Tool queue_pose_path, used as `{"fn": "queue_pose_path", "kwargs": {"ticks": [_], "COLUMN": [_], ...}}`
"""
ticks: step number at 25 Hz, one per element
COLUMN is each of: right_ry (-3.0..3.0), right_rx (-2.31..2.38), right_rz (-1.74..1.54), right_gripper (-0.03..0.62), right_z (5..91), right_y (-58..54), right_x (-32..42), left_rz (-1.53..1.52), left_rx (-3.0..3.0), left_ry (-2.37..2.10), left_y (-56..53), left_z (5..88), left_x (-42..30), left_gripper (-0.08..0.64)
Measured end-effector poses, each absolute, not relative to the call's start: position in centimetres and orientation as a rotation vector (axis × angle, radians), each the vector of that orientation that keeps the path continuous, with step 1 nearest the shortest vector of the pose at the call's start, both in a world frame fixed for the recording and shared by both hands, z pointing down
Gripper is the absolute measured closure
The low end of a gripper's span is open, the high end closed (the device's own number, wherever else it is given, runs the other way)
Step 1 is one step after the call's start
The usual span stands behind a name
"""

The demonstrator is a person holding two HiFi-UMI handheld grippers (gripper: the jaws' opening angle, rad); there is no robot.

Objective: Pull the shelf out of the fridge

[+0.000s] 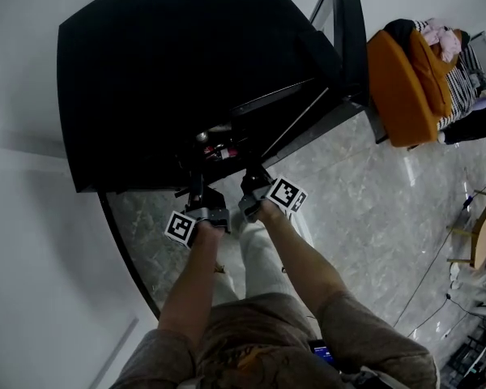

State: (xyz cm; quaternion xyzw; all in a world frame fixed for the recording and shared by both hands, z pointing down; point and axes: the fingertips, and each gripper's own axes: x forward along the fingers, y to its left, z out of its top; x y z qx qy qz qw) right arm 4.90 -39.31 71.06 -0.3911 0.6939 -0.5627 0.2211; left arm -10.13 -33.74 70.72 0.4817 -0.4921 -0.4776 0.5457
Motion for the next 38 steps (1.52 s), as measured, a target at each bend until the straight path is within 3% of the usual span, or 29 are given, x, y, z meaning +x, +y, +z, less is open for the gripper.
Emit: {"fn": "queue_pose_path", "kwargs": {"ticks": [20,38], "right_ry": [1.748,1.669], "right_rx": [-1.079,-1.111], "right_rz": [-1.568,-1.498], "right_gripper": [0.543,0.548], "right_z": [67.6,56.4], "right_y": [-31.0,-23.6], "right_x": [7.8,8.7], "left_rz": [-1.039,-0.963], "left_rx": [1.143,1.251], "left_ry": [-1.085,-0.987], "left_y": [-26.7,-21.4], "left_z": [67.3,56.4], "left_x": [-7.6,-7.3], "left_gripper": [0.544,0.544]}}
